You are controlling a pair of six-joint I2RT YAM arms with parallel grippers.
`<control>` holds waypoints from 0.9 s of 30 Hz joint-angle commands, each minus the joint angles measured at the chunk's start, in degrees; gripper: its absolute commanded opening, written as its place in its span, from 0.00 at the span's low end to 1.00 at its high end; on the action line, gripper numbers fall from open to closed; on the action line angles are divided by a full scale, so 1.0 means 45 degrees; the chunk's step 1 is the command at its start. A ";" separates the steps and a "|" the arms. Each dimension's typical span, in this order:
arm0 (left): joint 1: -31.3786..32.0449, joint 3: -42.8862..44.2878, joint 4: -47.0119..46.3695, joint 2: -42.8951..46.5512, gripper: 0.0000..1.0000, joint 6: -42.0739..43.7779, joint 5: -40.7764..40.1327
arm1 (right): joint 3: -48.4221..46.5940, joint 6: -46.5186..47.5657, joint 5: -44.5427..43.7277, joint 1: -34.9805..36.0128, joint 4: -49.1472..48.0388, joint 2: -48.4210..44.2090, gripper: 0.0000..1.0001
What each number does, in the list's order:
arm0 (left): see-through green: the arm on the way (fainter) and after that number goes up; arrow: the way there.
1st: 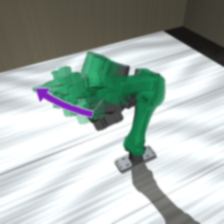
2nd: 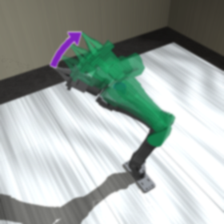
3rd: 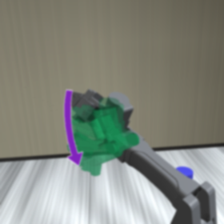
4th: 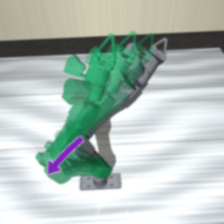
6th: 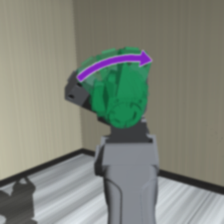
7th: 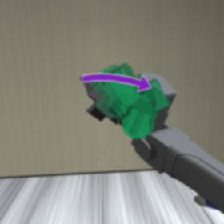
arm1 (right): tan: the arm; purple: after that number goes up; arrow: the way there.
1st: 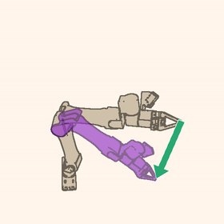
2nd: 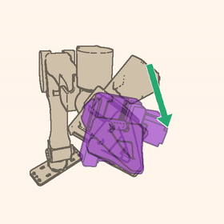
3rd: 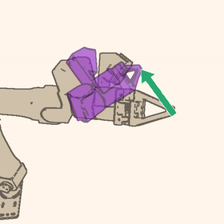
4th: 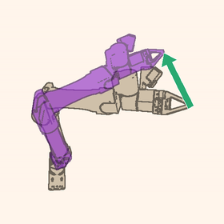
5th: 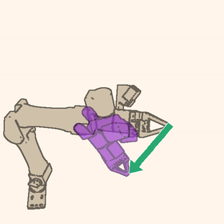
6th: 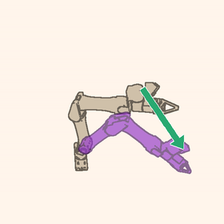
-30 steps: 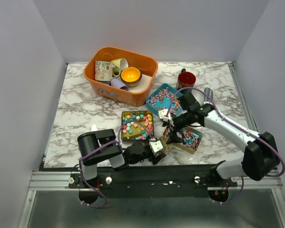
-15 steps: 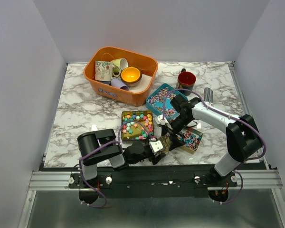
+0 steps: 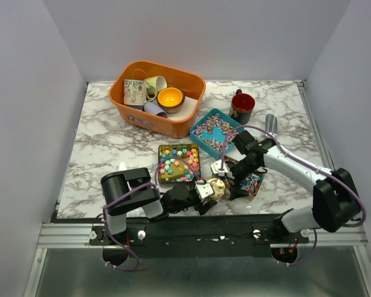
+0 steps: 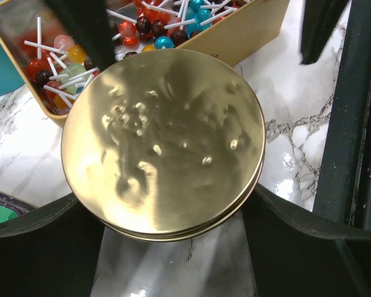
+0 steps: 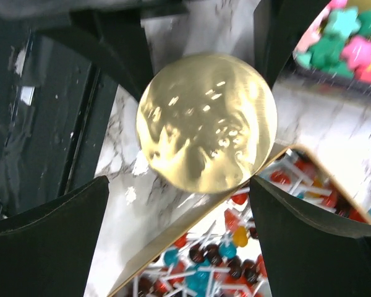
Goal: Pack the candies
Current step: Screw the bottle lid onto the packing bottle.
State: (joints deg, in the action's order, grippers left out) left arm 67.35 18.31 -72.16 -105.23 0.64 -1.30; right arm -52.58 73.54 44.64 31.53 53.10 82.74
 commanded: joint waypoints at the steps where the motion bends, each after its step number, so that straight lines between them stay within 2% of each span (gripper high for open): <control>1: -0.0241 -0.0123 0.1329 -0.0444 0.00 0.0228 -0.0805 | 0.1485 -0.1203 -0.0817 0.0162 0.1559 -0.1372 1.00; 6: -0.0241 -0.0161 0.1368 -0.0366 0.00 0.0306 -0.0493 | 0.2172 -0.1595 -0.1697 -0.0306 0.2028 -0.3208 1.00; 10: -0.0163 -0.0142 0.1348 -0.0404 0.00 0.0364 -0.0316 | 0.1296 -0.2044 -0.1679 -0.0775 0.1579 -0.3544 1.00; 13: -0.0104 -0.0142 0.1368 -0.0405 0.00 0.0403 -0.0258 | 0.0104 -0.2317 -0.0939 -0.0776 0.1131 -0.2881 1.00; 18: -0.0065 -0.0123 0.1426 -0.0405 0.00 0.0501 -0.0277 | -0.1361 -0.2163 0.0917 -0.0659 0.0446 -0.0620 1.00; 27: -0.0045 -0.0083 0.1622 -0.0366 0.00 0.0560 -0.0472 | -0.2202 -0.0093 0.1251 0.0689 0.0992 0.1787 1.00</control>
State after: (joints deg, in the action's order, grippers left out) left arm 67.13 18.35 -72.05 -105.23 0.82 -1.30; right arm -59.94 67.81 47.35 32.62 55.20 87.13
